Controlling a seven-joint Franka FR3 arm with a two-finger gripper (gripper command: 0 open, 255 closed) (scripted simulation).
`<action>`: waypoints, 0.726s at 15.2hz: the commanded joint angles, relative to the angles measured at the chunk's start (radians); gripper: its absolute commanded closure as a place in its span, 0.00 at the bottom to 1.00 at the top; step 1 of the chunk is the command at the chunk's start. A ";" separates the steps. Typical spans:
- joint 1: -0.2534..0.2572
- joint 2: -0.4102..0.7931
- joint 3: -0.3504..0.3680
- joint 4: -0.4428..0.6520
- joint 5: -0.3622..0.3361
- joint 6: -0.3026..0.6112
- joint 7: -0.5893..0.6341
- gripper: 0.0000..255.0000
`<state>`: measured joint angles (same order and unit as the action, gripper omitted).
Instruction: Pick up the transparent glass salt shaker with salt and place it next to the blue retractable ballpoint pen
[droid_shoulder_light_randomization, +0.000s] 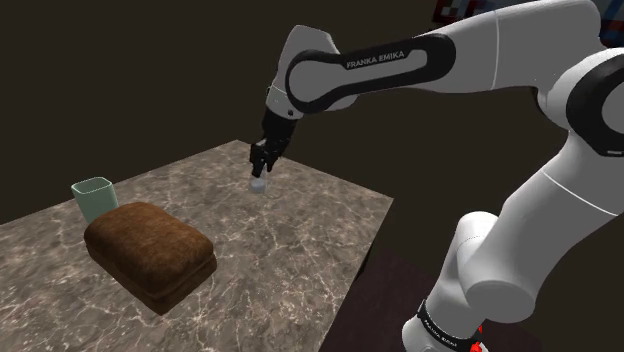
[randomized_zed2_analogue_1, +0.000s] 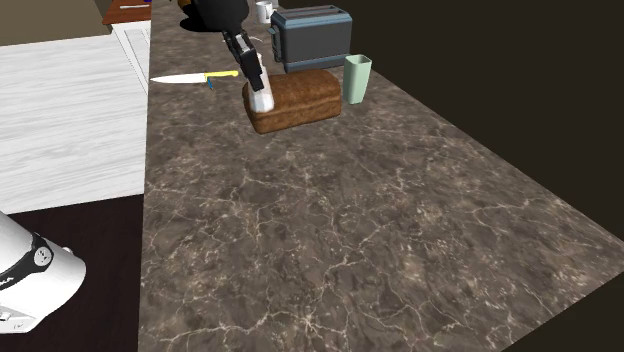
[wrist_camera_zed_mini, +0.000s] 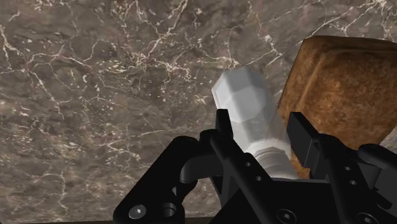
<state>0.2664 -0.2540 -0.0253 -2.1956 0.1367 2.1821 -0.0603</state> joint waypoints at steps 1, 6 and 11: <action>0.018 -0.014 0.035 -0.014 -0.004 0.007 0.056 1.00; 0.060 -0.023 0.121 -0.025 -0.014 0.021 0.189 1.00; 0.101 -0.007 0.209 -0.006 -0.030 0.030 0.325 1.00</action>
<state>0.3597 -0.2652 0.1656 -2.2069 0.1108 2.2102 0.2347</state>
